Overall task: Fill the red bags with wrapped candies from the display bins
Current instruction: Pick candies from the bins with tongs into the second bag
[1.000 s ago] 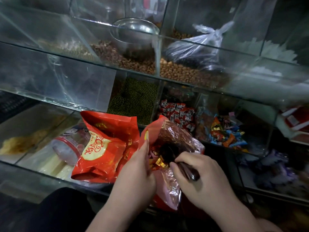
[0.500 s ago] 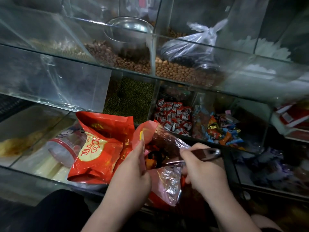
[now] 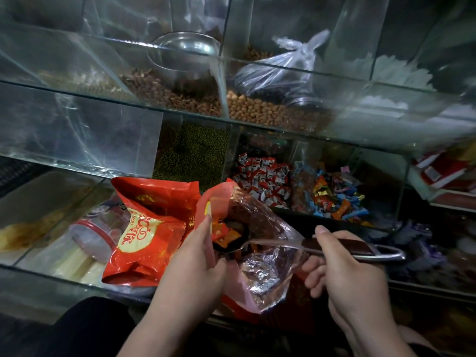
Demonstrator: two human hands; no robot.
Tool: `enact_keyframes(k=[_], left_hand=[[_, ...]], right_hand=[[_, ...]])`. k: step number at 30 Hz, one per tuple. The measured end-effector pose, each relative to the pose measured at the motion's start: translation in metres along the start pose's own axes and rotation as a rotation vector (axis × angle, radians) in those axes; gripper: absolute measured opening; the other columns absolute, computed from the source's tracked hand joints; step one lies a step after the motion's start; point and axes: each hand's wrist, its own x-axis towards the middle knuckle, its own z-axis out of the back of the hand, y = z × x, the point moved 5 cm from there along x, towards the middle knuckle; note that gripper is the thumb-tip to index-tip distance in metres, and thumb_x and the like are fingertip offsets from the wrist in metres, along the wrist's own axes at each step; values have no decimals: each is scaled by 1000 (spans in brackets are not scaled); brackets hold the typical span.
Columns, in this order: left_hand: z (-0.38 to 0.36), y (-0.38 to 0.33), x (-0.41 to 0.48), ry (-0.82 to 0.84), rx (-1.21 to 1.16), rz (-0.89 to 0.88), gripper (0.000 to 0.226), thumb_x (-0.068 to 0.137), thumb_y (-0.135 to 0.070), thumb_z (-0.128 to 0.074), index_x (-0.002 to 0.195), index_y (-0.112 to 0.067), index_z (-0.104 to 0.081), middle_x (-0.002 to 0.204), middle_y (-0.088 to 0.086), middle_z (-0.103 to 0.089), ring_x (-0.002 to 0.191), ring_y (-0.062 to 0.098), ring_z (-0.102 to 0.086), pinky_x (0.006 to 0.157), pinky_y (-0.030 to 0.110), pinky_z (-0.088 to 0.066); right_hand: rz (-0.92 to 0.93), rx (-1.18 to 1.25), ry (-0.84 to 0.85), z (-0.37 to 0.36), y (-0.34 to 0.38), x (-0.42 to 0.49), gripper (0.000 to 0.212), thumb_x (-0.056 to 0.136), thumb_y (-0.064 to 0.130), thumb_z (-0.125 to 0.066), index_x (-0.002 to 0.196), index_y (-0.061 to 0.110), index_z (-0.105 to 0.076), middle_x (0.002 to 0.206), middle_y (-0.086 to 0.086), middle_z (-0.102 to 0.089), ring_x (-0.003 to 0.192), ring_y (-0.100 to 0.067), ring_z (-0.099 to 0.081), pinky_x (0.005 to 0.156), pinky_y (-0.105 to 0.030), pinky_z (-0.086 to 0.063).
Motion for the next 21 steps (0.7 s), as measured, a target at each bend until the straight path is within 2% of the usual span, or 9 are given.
enact_keyframes(k=[5,7,9,11,14,18,21], left_hand=[[6,-3,-2,-19,58,29,88,84,-32,-72,156,-38,-21,153,-14,-40,136,7,-41,110,30,-39],[8,-7,-4,-56,125,25,89,85,-38,-72,157,-34,-20,161,-9,-27,146,11,-27,119,36,-29],[15,-18,-6,-179,192,-52,84,85,-40,-72,155,-30,-26,165,-7,-14,151,12,-10,122,36,-13],[15,-36,-8,-263,225,-179,74,87,-38,-70,151,-25,-36,163,-7,-17,151,10,-9,119,33,-11],[-2,-55,-2,-192,243,-259,63,93,-41,-62,149,-22,-40,159,-10,-30,148,5,-19,118,26,-15],[-33,-52,17,-34,258,-122,67,100,-49,-45,156,-17,-26,164,1,-21,151,16,-10,121,31,-7],[-51,-43,25,61,288,-43,67,103,-48,-39,156,-11,-24,165,8,-17,152,20,-11,123,35,-10]], right_hand=[[14,93,27,17,10,-3,34,102,23,-61,75,3,-61,45,-14,-58,28,-19,-46,31,-17,-32],[19,116,43,23,14,-6,35,101,23,-63,70,7,-62,45,-14,-57,28,-19,-46,32,-16,-32],[33,131,54,30,17,-10,34,101,22,-64,70,7,-62,46,-16,-57,28,-20,-46,32,-17,-33],[46,142,63,35,19,-13,33,100,21,-65,73,4,-62,47,-17,-58,28,-21,-47,32,-18,-34],[49,163,74,42,22,-18,30,99,20,-67,76,1,-61,48,-19,-58,28,-23,-48,31,-21,-36],[42,190,103,48,25,-26,26,96,20,-70,71,13,-66,50,-20,-61,29,-24,-50,31,-23,-38],[71,191,125,50,28,-32,24,95,21,-71,72,26,-71,50,-19,-62,30,-25,-52,32,-23,-40]])
